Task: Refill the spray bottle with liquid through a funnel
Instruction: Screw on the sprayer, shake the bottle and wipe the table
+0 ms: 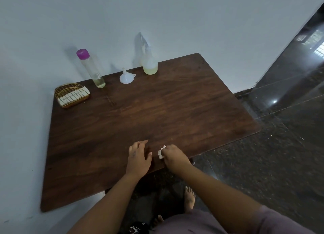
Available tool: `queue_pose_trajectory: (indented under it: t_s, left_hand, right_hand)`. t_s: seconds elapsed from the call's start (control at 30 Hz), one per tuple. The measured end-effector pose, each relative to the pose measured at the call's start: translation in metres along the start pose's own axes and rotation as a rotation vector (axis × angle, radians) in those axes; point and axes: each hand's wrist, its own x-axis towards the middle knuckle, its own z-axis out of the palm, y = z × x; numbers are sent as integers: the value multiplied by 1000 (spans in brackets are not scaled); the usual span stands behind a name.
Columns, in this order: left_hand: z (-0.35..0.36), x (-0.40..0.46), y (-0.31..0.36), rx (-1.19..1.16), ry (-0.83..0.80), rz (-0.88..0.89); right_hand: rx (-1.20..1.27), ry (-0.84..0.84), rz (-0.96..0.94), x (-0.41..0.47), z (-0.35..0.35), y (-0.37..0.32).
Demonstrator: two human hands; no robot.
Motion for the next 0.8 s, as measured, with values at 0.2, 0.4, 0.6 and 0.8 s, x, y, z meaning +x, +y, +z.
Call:
queue_pose_trajectory:
  t_s: [0.2, 0.4, 0.6, 0.8]
  left_hand:
    - [-6, -18, -17, -27, 43, -78]
    - [-12, -39, -33, -76, 74, -165]
    - [-17, -56, -48, -86, 116, -180]
    - [-16, -73, -57, -130, 94, -162]
  right_hand:
    - [387, 397, 468, 38, -62, 62]
    - [-16, 163, 235, 47, -18, 46]
    - [-99, -99, -284, -12, 51, -53]
    - [382, 357, 181, 0, 7, -1]
